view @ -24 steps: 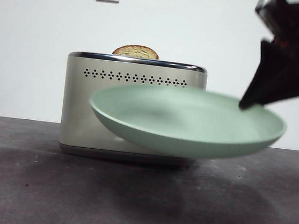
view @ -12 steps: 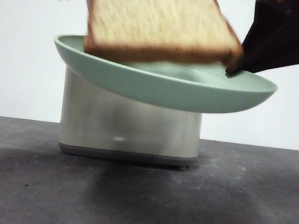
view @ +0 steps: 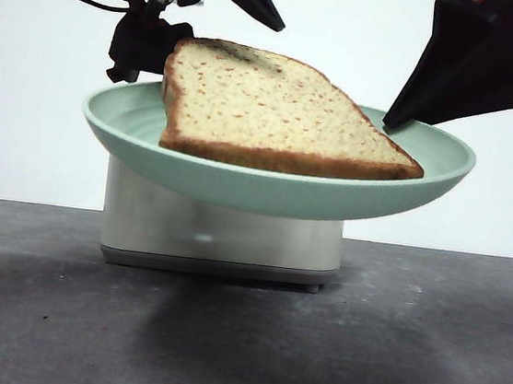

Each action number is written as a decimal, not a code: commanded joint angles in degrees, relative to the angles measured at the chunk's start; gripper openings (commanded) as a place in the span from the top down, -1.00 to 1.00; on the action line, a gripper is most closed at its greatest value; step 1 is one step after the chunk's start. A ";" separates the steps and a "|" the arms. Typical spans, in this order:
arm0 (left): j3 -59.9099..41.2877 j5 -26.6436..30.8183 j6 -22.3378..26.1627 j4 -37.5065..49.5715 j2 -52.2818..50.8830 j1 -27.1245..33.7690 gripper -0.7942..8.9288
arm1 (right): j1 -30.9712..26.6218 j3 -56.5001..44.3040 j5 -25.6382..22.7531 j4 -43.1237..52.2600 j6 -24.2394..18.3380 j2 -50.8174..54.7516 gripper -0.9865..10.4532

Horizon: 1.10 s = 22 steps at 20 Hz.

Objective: Take the bread from the toaster,put the bread on the plate,put the plate on the table

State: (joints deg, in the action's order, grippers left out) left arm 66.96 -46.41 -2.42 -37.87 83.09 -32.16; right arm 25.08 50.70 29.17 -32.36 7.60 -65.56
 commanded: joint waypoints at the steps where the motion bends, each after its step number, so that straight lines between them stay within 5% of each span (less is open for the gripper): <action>1: 1.46 0.00 0.46 0.00 0.70 -0.55 0.22 | 0.31 0.74 0.42 0.63 0.76 -0.55 0.82; 13: 15.76 18.43 9.07 -11.76 0.66 -5.55 0.22 | 0.31 0.74 0.39 0.15 0.76 -0.68 0.82; 22: 29.48 21.09 9.27 -20.98 -2.38 -5.68 0.22 | 0.28 0.74 -0.74 2.93 0.33 -9.77 0.82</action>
State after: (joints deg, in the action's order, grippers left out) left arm 94.85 -25.45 6.13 -59.02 80.77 -37.32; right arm 25.06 50.70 27.97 -30.37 7.55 -74.67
